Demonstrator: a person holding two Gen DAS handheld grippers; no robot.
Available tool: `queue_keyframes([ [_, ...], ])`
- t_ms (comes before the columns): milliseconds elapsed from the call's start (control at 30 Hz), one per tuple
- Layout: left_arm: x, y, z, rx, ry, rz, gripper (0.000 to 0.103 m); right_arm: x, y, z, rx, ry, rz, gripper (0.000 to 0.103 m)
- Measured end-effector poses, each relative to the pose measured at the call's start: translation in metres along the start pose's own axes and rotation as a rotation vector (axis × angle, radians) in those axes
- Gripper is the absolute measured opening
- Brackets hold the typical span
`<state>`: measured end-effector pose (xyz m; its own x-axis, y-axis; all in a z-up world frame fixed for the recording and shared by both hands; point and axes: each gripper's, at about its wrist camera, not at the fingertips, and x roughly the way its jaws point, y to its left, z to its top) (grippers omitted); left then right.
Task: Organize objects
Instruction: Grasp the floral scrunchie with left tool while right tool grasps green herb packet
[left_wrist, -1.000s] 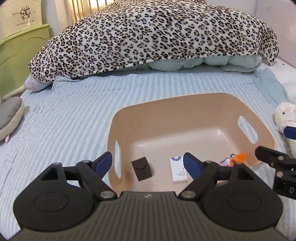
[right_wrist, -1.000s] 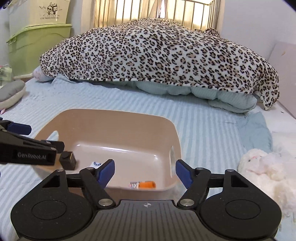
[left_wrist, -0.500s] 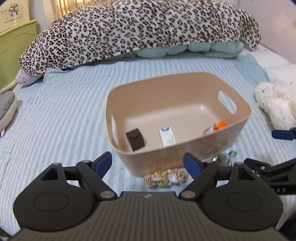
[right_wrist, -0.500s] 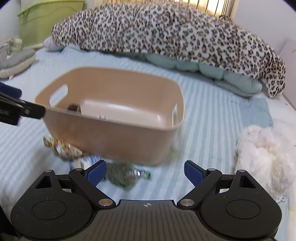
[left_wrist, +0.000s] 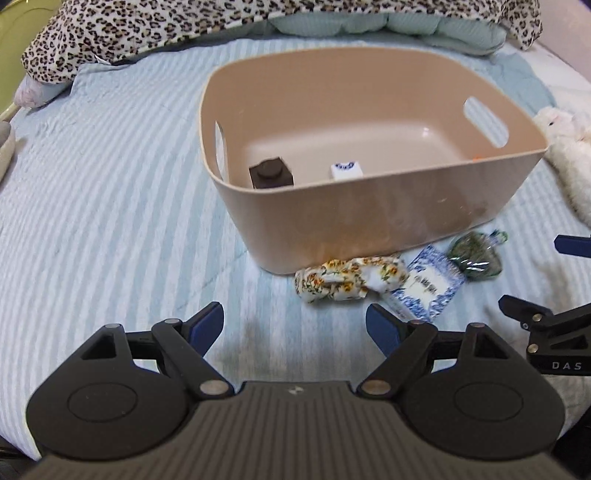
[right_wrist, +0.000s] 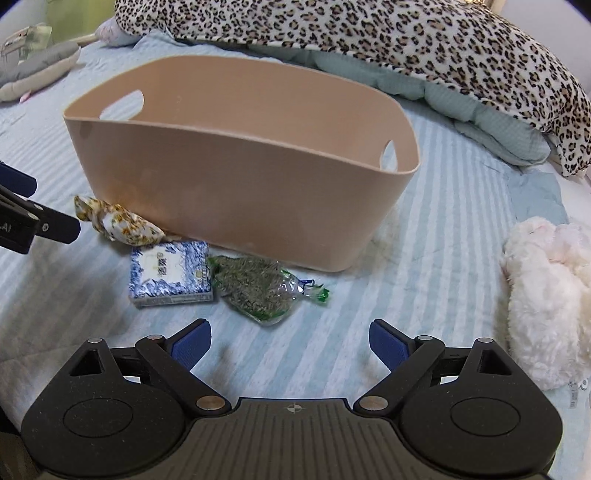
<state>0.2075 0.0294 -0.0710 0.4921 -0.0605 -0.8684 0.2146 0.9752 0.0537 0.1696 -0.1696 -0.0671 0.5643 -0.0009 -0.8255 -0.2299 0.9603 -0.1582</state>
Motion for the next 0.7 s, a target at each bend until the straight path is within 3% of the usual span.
queue_keyframes([
  [233,0.012,-0.004,0.000,0.009,0.000,-0.011,0.085,0.025,0.000,-0.001,0.001,0.024,-0.027,0.094],
  [533,0.018,-0.012,0.014,-0.040,-0.060,-0.039,0.084,0.041,0.008,0.007,0.011,0.001,-0.024,0.094],
  [600,0.023,-0.012,0.018,-0.058,-0.052,-0.056,0.083,0.045,0.012,0.009,0.004,-0.006,-0.030,0.094],
  [700,0.030,-0.013,0.022,-0.054,-0.034,-0.061,0.068,0.051,0.018,0.013,-0.012,-0.023,-0.041,0.088],
])
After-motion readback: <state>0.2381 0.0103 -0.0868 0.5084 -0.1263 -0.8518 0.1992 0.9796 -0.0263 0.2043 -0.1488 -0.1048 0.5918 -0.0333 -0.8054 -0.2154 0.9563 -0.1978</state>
